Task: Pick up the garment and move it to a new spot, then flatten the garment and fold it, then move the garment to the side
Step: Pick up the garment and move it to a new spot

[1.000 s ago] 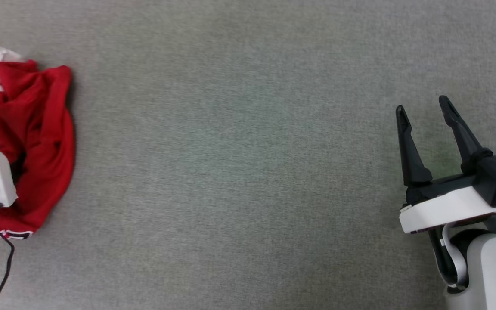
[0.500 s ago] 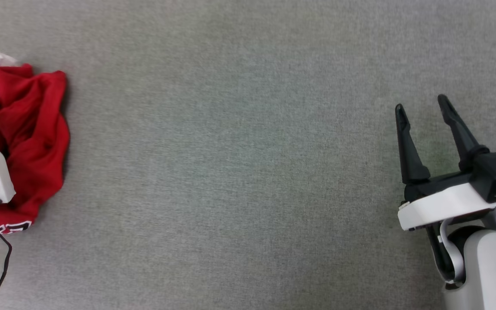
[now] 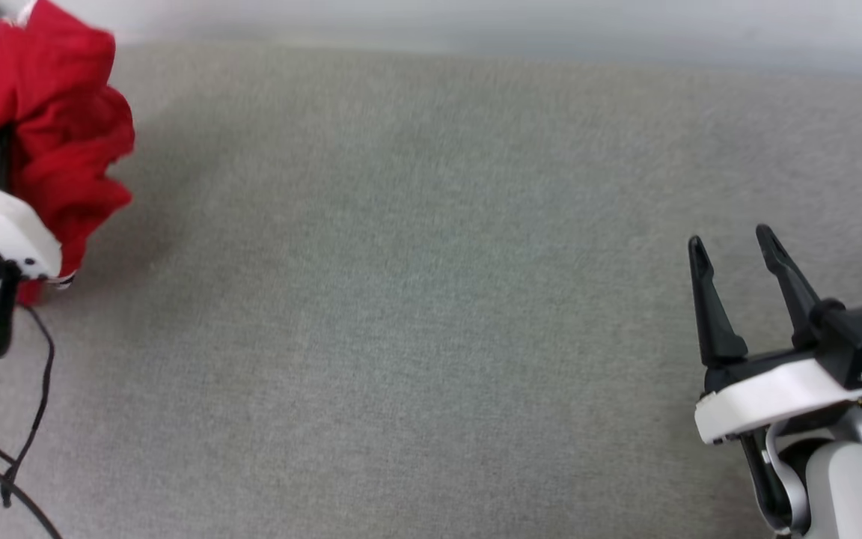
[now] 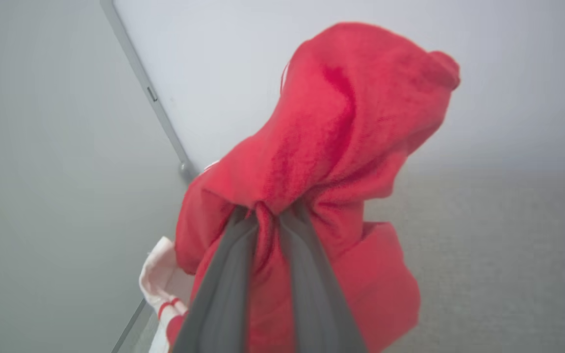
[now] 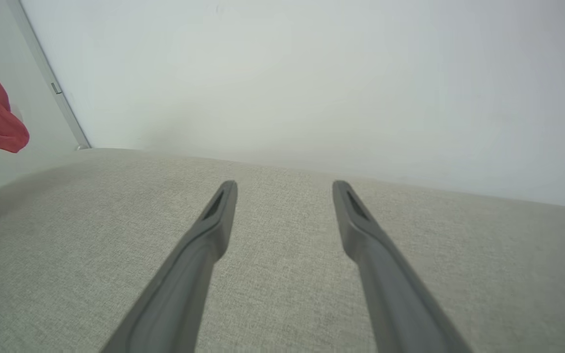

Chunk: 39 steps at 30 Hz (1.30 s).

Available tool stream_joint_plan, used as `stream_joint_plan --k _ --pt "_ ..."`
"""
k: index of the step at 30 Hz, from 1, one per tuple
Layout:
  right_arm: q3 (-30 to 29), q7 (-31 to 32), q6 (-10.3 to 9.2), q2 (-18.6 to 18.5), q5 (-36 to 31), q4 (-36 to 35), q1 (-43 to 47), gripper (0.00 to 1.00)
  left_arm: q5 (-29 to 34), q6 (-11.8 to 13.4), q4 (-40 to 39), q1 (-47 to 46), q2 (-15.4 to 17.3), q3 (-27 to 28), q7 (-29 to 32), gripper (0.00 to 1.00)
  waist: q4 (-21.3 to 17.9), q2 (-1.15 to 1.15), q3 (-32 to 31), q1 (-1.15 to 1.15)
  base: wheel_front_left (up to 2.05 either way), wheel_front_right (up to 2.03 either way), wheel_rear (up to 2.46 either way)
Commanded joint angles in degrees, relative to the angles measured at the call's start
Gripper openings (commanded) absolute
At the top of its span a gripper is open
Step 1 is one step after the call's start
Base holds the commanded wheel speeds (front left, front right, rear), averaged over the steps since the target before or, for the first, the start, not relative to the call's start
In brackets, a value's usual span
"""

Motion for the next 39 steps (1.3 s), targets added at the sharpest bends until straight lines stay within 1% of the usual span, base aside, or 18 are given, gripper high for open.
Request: stream_joint_plan --k 1,4,6,9,13,16,21,25,28,31,34,39 --pt "-0.3 -0.3 -0.02 0.0 0.4 0.1 1.2 1.0 0.2 0.9 -1.5 1.0 -0.8 0.4 -2.0 0.0 -1.7 0.0 -3.8 0.0 0.0 0.0 0.0" --pt "-0.9 -0.3 -0.02 0.0 1.1 0.1 2.8 1.0 -0.2 2.6 -5.4 2.4 -2.1 1.3 -4.3 0.0 -3.4 0.0 -6.4 0.0 0.0 0.0 0.0" --pt "-1.5 -0.2 -0.02 0.0 1.7 -0.1 3.9 1.0 -0.6 3.6 -8.6 3.9 -3.6 1.9 -5.3 0.0 -4.4 0.0 -7.9 0.0 0.0 0.0 0.0" --pt "-2.0 0.0 -0.02 0.0 2.1 -0.1 5.4 1.0 -0.4 4.6 -13.7 6.7 -6.1 1.3 -6.0 0.0 -6.1 0.0 -10.1 0.0 0.0 0.0 0.0" --pt "-2.4 0.3 -0.02 0.0 2.8 -0.3 7.4 1.0 0.3 5.7 -20.0 10.2 -9.9 -0.9 -6.3 0.0 -8.6 0.0 -12.3 0.0 0.0 0.0 0.0" --pt "-2.2 0.6 -0.02 0.0 3.2 -0.6 8.2 1.0 0.7 6.0 -23.8 12.7 -12.2 -3.2 -5.9 0.0 -10.8 0.0 -13.4 0.0 0.0 0.0 0.0" --pt "-2.4 1.4 -0.02 0.0 3.4 -1.2 9.3 1.0 1.2 5.0 -28.4 15.9 -15.7 -7.9 -4.8 0.0 -13.9 0.0 -13.6 0.0 0.0 0.0 0.0" --pt "-2.7 1.6 -0.02 0.0 3.5 -2.1 9.8 1.0 2.0 4.0 -31.3 18.5 -17.9 -12.5 -3.5 0.0 -15.3 0.0 -12.3 0.0 0.0 0.0 0.0" --pt "-2.7 1.6 -0.02 0.0 3.8 -2.7 9.8 1.0 3.1 3.1 -32.5 20.3 -18.9 -16.1 -2.2 0.0 -15.8 0.0 -10.5 0.0 0.0 0.0 0.0" --pt "-2.6 1.3 -0.02 0.0 4.1 -3.2 9.1 1.0 4.0 2.2 -32.1 21.7 -19.5 -19.3 -0.9 0.0 -16.0 0.0 -8.1 0.0 0.0 0.0 0.0" --pt "-2.4 1.0 -0.02 0.0 4.3 -3.4 8.3 1.0 5.1 0.7 -30.7 22.8 -19.8 -22.5 0.5 0.0 -16.0 0.0 -5.8 0.0 0.0 0.0 0.0" --pt "-2.6 0.5 -0.02 0.0 4.1 -3.2 7.3 1.0 6.1 -1.9 -27.7 23.2 -20.6 -26.5 1.0 0.0 -15.4 0.0 -3.3 0.0 0.0 0.0 0.0"
